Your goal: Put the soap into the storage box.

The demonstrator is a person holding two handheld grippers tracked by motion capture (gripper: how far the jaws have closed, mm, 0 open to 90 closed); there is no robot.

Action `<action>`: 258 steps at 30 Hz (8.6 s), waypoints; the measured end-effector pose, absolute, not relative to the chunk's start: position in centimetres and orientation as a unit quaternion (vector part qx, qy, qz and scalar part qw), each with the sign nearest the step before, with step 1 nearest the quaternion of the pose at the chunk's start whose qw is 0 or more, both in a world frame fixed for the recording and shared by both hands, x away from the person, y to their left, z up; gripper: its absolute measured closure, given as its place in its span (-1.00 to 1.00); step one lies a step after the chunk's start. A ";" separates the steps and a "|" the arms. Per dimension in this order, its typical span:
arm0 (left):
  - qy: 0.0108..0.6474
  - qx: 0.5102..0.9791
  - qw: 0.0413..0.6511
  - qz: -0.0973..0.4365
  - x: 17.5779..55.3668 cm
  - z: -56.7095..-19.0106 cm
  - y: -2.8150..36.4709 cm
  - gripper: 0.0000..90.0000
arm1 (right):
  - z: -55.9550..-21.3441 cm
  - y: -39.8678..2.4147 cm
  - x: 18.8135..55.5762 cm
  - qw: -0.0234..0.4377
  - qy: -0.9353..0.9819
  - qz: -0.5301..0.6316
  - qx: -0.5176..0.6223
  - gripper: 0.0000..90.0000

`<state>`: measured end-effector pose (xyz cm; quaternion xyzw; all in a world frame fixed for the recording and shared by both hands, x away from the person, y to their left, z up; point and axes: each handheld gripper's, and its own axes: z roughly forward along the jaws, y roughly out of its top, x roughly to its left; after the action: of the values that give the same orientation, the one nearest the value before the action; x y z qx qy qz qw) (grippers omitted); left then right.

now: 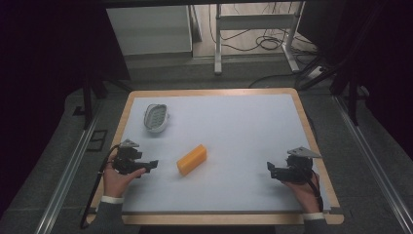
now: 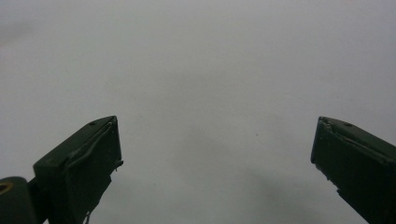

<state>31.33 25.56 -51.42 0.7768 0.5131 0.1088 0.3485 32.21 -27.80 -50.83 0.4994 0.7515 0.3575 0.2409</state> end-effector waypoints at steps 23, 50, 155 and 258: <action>0.510 0.777 0.352 0.110 30.8 -51.1 25.4 -0.54 | -49.8 -29.0 32.0 0.231 0.736 0.385 0.506 -0.89; 0.435 0.810 0.374 0.121 30.7 -44.8 22.2 -0.55 | -49.2 -30.5 31.1 0.255 0.725 0.376 0.518 -0.85; 0.379 0.890 0.241 0.077 36.2 -49.3 9.2 0.02 | -49.9 -30.7 31.4 0.256 0.735 0.354 0.519 -0.85; 0.429 0.849 0.291 0.102 38.8 -43.2 17.7 0.36 | -49.9 -31.3 31.4 0.262 0.729 0.350 0.527 -0.85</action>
<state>38.79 17.72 -43.16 0.8490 0.4288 0.1021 0.2912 31.39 -31.33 -49.90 0.5265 0.7295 0.3497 0.2615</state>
